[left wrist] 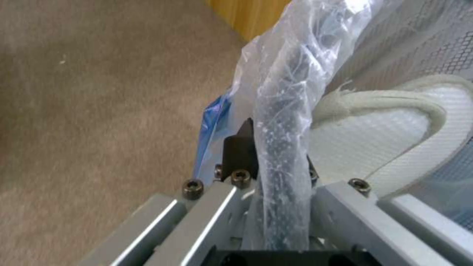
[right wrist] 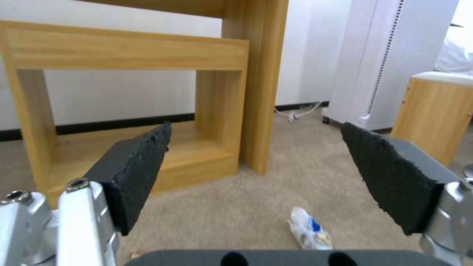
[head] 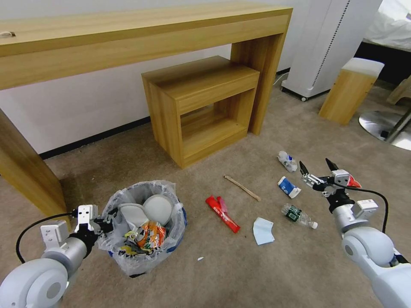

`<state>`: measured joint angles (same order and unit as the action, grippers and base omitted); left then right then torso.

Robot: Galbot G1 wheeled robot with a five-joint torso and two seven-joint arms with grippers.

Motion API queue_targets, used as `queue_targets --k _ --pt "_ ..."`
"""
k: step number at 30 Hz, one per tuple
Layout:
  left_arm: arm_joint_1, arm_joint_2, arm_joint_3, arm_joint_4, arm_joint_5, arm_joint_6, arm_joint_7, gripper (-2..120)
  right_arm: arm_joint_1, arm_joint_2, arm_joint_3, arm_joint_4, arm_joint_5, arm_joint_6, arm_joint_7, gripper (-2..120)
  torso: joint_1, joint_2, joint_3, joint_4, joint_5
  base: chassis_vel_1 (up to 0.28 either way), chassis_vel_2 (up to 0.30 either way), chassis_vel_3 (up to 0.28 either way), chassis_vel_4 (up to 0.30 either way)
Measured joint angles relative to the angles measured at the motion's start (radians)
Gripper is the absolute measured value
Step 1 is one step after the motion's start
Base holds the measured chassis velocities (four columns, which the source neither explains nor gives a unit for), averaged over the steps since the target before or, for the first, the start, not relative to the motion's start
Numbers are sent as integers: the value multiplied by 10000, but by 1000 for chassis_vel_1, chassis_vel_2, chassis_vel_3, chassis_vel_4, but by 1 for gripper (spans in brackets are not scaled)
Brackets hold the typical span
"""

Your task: Pick up the trash bin and place the garbage on the floor into it.

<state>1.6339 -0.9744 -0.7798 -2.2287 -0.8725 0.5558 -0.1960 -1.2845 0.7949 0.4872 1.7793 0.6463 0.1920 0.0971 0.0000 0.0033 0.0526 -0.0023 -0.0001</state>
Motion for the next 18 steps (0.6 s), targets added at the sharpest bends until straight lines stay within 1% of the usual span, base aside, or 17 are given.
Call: queue_targets --k 4,8,11,16,18 --pt "1 -22 12 1 19 -19 11 1 10 -1 -12 -27 39 64 -71 88 1 0 3 -1 0 -163 157 143 -161" --pt "-5 -24 19 13 27 -29 16 1 9 -5 -12 -39 66 88 -110 84 1 0 3 1 1 -103 84 76 -109" --pt "-13 -29 30 32 30 -32 17 1 6 -10 -9 -59 80 101 -134 81 0 0 0 0 0 -17 16 10 -13" --pt "-12 -34 32 39 37 -40 22 1 11 -19 -8 -80 83 115 -154 80 1 0 -1 -1 1 0 0 0 0" --pt "-6 -35 32 39 41 -58 30 1 21 -25 -7 -83 85 129 -174 80 1 0 0 -1 0 -72 73 65 -70"
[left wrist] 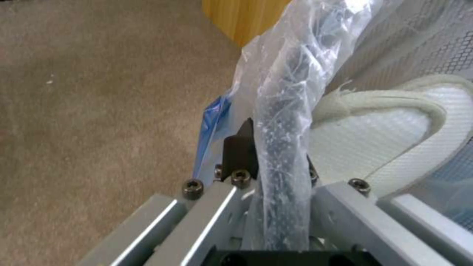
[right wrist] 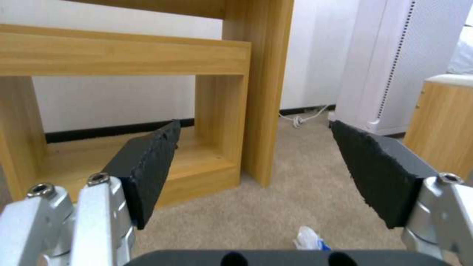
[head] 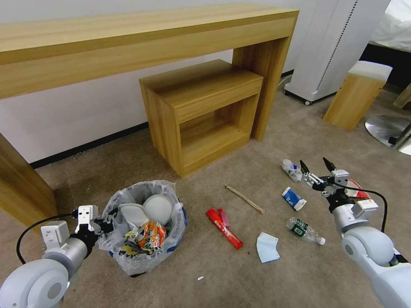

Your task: Pick up the trash bin and place the garbage on the floor into it.

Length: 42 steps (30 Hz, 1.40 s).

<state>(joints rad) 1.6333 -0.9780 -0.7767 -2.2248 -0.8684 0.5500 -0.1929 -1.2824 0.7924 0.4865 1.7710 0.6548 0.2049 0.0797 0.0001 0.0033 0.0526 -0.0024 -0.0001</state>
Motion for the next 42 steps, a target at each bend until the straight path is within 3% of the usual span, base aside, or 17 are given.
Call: queue_targets --k 7,10,12,16,25,42 --pt "37 -26 0 0 53 -19 23 1 -53 1 25 0 12 62 -55 83 0 0 1 1 0 -102 104 92 -89" --pt "37 -31 2 0 75 -26 23 1 -136 -26 54 25 51 112 -161 88 1 -1 3 0 1 -82 83 72 -59" --pt "40 -33 3 11 96 -26 18 1 -212 -67 62 52 109 178 -274 97 1 -1 2 0 0 -53 24 41 -46" --pt "53 -35 -12 5 112 -25 6 1 -343 -258 128 141 191 92 -616 100 0 0 0 1 1 -13 4 6 -12" --pt "69 -30 -187 -156 20 -1 41 1 -459 -652 159 169 396 -416 -983 100 0 0 0 2 -1 0 0 0 0" --pt "136 124 -497 -702 -622 335 -329 1 -602 -794 -18 -33 -59 -433 -1229 100 0 0 0 1 1 0 0 0 0"
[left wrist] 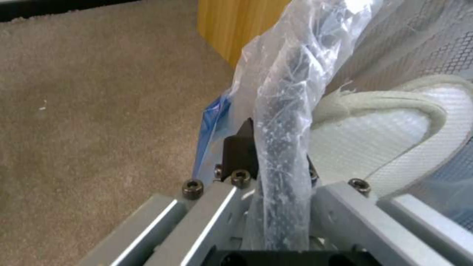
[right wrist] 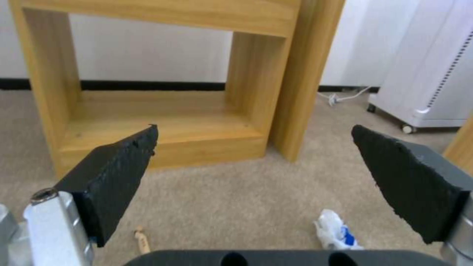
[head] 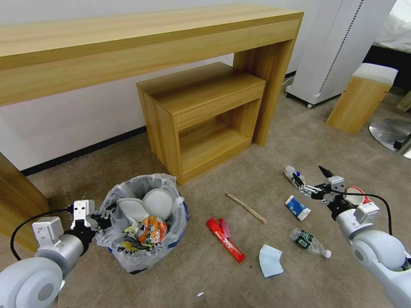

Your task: Pick up the trash bin and place the garbage on the floor into it.

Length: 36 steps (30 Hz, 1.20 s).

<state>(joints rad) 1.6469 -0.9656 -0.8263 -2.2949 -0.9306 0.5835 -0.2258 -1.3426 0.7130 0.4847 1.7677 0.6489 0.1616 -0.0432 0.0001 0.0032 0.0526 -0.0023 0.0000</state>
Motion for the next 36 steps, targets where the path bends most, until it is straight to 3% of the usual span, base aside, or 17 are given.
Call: queue_targets --k 6,13,19,23,29,36 --pt "13 63 -14 -29 -159 50 -97 1 -517 -339 -26 59 39 -255 -389 100 0 0 0 -1 -1 0 0 0 0" --pt "-19 38 108 28 -63 45 -86 1 -1120 -912 475 301 -15 -2335 -396 100 0 0 0 -1 -1 0 0 0 0" --pt "5 33 140 116 18 6 -23 1 -1458 -1258 608 251 -243 -3202 -232 100 0 0 0 -1 0 0 0 0 0" --pt "-26 37 188 212 72 -25 19 1 -1596 -1512 611 27 -270 -3366 -491 100 0 0 0 -1 0 0 0 0 0" --pt "-88 -85 327 448 280 -119 169 1 -1743 -1685 412 -1047 -513 -3048 -1684 100 0 0 0 0 0 0 0 0 0" --pt "-162 -174 436 634 386 -171 274 1 -1986 -1614 80 -1917 -1135 -2549 -1991 100 0 0 0 -2 -1 0 0 0 0"
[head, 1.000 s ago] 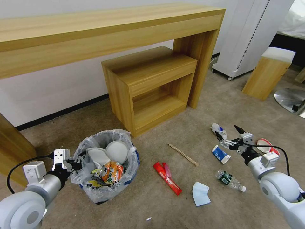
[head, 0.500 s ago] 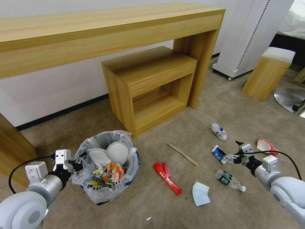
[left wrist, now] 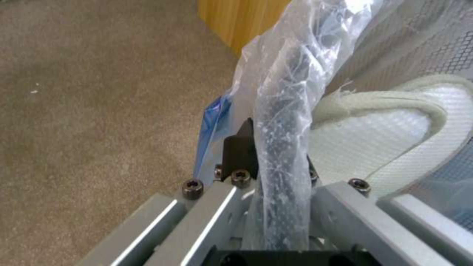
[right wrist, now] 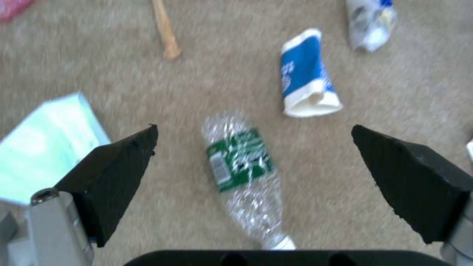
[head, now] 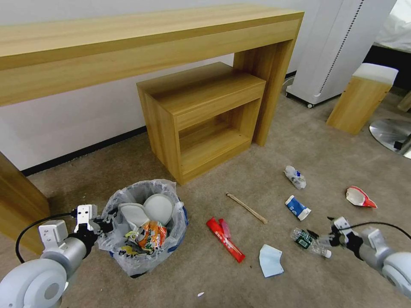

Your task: Pick up the trash bin and place the garbage on the floor into it.

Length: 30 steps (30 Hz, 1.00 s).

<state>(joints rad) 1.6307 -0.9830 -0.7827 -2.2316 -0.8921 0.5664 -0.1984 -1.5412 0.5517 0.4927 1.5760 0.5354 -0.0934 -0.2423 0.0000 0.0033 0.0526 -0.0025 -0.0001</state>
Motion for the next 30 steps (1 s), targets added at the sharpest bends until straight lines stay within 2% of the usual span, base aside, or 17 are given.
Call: queue_targets --k 3,5,9,14,21,30 --pt "-28 -51 28 61 48 -18 14 1 71 97 -243 -243 -116 190 -120 100 0 0 1 0 1 0 0 0 0" --pt "-10 -113 34 72 83 -36 35 1 377 252 -626 -698 41 805 -848 100 0 0 0 0 -1 0 0 0 0" --pt "53 -206 34 74 153 -54 46 1 1017 516 -1347 -1436 103 1306 -1425 100 0 0 1 3 2 0 0 0 0" --pt "109 -265 3 97 191 -74 53 1 1442 798 -1873 -1986 156 1434 -1524 100 0 -1 1 2 -1 0 0 0 0" --pt "194 -429 -32 109 299 -109 75 1 2488 1514 -2774 -3370 202 1999 -1920 100 0 0 1 2 0 0 0 0 0" --pt "154 -550 15 199 400 -110 86 1 3127 2080 -3455 -3949 368 2296 -2693 100 0 0 1 2 1 0 0 0 0"
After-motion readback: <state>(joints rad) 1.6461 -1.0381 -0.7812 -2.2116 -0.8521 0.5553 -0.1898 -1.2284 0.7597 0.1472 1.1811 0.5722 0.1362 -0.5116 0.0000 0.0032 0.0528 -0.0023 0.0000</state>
